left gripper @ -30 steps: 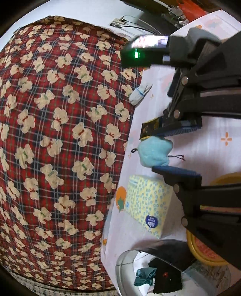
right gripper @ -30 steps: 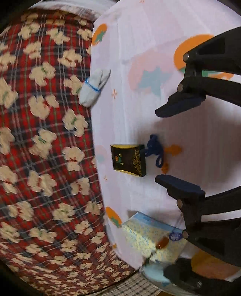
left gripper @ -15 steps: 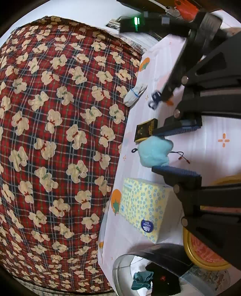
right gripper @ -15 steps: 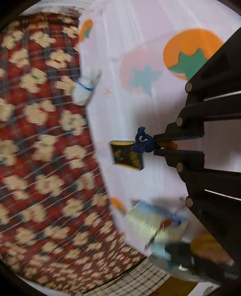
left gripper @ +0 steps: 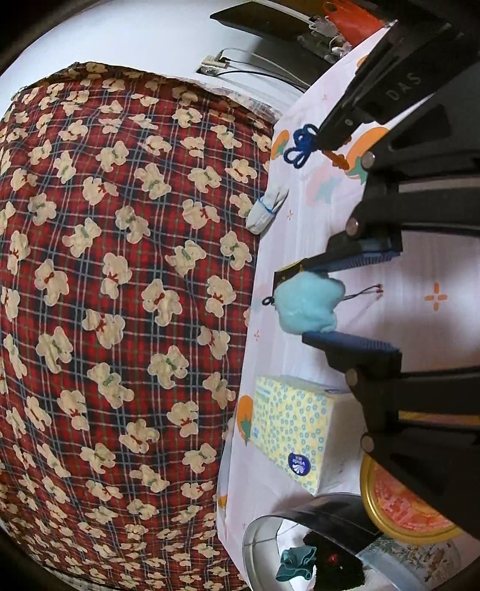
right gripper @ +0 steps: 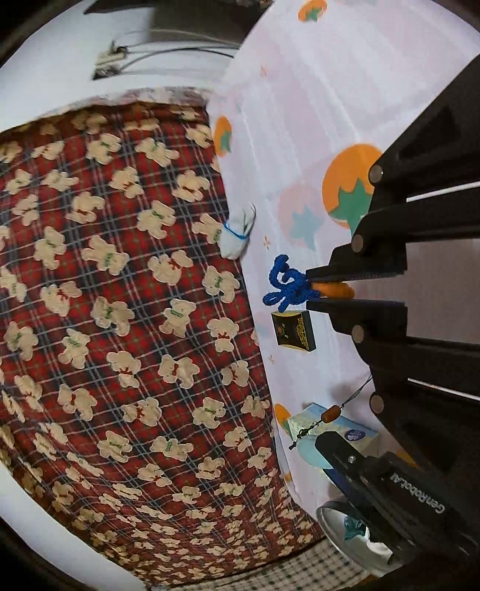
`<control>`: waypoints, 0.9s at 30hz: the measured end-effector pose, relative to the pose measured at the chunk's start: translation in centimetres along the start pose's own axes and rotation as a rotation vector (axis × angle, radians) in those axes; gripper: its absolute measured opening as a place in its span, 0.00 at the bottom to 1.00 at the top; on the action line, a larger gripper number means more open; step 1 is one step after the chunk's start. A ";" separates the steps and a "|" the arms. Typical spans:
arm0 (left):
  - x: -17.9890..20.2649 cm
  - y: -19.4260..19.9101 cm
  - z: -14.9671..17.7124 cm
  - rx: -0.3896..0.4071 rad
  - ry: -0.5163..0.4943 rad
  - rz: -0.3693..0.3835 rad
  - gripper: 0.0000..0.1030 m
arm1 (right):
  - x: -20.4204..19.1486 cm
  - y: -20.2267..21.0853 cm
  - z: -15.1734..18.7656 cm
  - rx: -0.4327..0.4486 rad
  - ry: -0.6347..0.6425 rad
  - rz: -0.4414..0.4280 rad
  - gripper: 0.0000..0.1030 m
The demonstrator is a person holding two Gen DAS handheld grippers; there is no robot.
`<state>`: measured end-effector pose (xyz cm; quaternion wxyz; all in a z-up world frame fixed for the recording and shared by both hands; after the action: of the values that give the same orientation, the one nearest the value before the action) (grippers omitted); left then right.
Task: Organize soft objects
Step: 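Lift the pompom and the blue pipe-cleaner figure with both tools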
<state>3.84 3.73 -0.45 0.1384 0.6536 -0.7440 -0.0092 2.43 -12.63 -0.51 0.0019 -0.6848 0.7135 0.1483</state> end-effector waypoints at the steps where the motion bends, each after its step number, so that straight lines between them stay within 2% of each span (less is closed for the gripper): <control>1: 0.0 0.2 0.0 0.007 0.003 0.001 0.30 | -0.3 0.3 0.1 0.011 0.014 0.007 0.10; 14: -0.8 2.3 -0.1 0.046 0.019 -0.009 0.30 | -2.7 3.1 0.5 0.107 0.144 0.027 0.10; 27: -2.4 4.1 0.4 0.006 0.062 -0.004 0.30 | -3.3 4.4 0.6 0.136 0.148 0.020 0.10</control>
<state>0.06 6.55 -0.52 0.1596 0.6554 -0.7381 0.0131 -1.76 -9.25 0.51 -0.0057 -0.6851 0.7268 0.0485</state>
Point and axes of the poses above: each gripper's, at about its wrist camera, not at the fingertips, and y roughly against the way its jaws point, x to its right, z to its underside, the point moved 1 cm from there along -y, roughly the way its jaws point, and after that the axes turned 13 degrees about x, right-handed, at the moved point
